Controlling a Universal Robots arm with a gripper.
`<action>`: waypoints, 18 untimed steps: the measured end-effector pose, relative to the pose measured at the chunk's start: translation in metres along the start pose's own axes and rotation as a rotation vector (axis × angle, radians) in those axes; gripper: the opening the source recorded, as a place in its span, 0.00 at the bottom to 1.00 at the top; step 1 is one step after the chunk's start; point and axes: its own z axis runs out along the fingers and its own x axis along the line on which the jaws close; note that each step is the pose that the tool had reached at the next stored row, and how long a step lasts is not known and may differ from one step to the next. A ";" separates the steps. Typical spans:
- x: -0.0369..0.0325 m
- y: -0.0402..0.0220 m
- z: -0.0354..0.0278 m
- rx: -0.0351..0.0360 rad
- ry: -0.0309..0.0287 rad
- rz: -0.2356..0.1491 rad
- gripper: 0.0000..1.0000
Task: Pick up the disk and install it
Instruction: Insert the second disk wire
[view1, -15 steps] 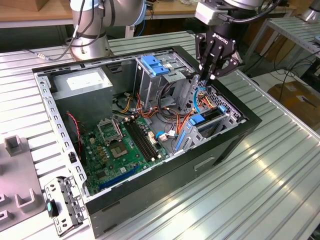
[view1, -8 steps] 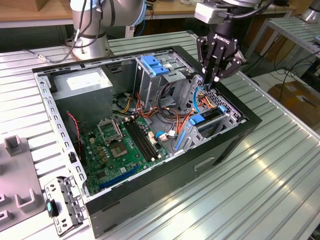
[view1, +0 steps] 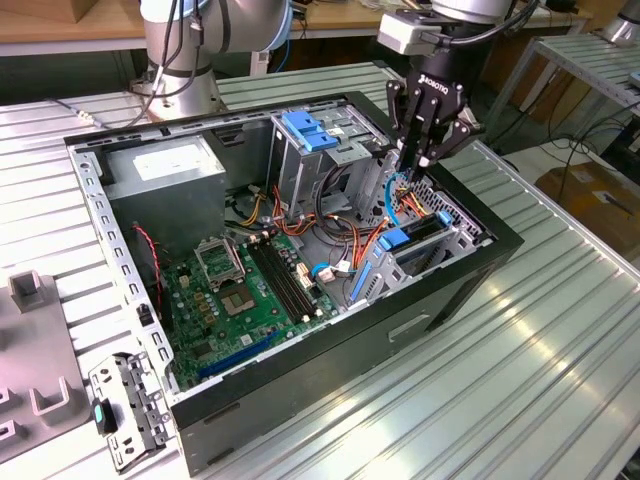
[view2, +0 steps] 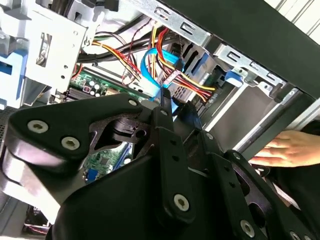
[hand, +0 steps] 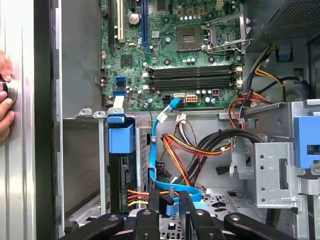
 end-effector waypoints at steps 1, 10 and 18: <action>0.0000 0.0000 0.0001 0.0000 0.0005 0.000 0.30; 0.0000 -0.0001 0.0003 0.0000 0.0010 0.000 0.16; 0.0006 -0.0002 0.0029 0.0015 0.0428 0.002 0.16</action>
